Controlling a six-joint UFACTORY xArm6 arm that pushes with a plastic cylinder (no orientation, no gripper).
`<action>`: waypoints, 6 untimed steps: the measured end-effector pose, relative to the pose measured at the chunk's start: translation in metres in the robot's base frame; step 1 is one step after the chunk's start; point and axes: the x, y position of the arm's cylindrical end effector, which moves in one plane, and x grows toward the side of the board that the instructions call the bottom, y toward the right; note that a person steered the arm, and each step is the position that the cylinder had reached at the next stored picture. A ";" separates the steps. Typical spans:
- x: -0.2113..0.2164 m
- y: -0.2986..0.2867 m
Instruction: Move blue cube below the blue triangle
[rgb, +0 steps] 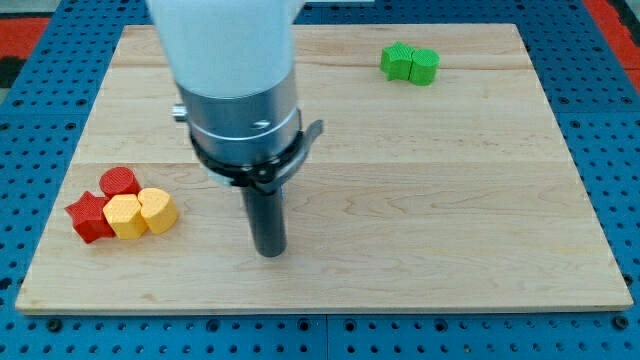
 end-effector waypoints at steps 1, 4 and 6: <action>-0.020 -0.003; -0.063 -0.052; -0.086 -0.087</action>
